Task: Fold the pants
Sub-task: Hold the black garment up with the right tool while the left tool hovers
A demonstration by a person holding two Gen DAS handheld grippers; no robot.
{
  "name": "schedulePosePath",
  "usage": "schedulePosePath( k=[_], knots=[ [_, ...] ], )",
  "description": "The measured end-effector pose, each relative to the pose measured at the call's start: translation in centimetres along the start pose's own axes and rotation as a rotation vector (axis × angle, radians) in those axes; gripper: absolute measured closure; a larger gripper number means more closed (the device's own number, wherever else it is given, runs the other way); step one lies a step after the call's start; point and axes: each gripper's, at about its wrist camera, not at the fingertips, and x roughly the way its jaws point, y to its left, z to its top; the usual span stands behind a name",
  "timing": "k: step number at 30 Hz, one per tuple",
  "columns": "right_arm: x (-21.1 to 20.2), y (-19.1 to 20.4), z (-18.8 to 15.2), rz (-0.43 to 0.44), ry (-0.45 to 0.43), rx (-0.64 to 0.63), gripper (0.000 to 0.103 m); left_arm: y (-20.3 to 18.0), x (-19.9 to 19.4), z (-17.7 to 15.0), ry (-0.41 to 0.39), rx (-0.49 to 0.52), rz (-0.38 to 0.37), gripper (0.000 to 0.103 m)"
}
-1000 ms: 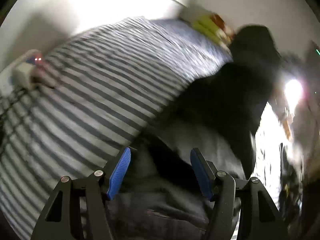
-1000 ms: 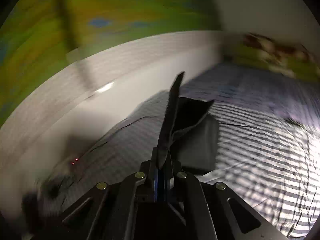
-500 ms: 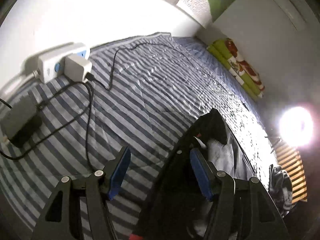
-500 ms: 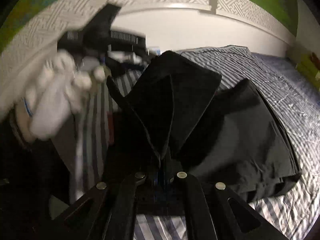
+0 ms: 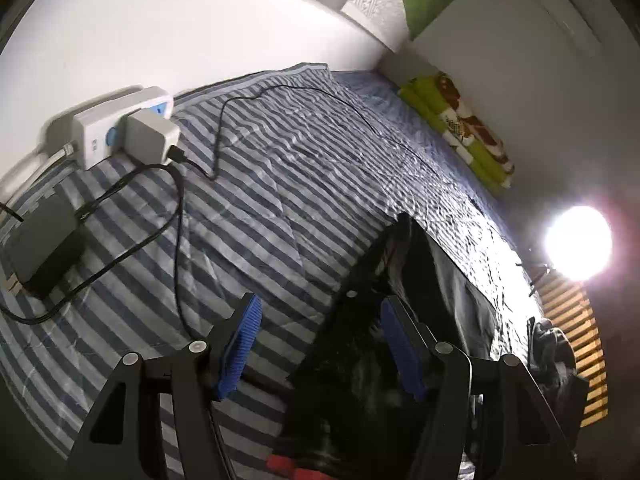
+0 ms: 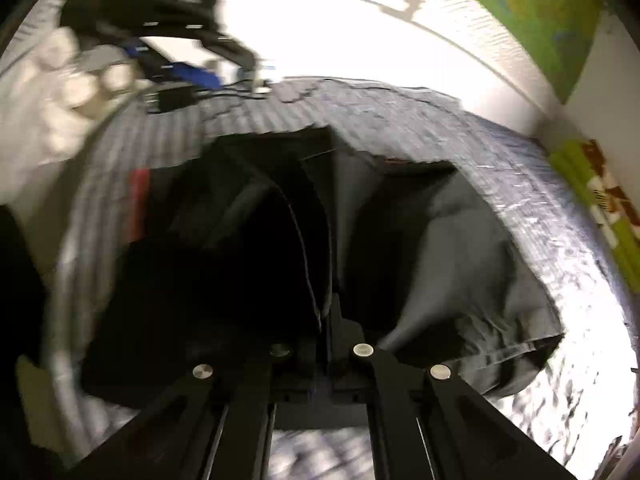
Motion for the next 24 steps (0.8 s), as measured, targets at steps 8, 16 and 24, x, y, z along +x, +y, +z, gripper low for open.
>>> schedulePosePath(
  k=[8,16,24],
  knots=[
    [-0.9,-3.4,-0.5,-0.030,-0.051,0.070,0.100,-1.2,0.8,-0.5,0.047,0.048,-0.008,0.037],
    [-1.5,-1.5,-3.7,-0.004,0.001,0.002,0.094,-2.6,3.4,-1.8,0.137,0.103,0.011,0.036],
    [-2.5,-1.3,-3.6,-0.006,-0.012,0.017,0.090,-5.3,6.9,-2.5,0.166,0.230,0.046,0.022]
  ],
)
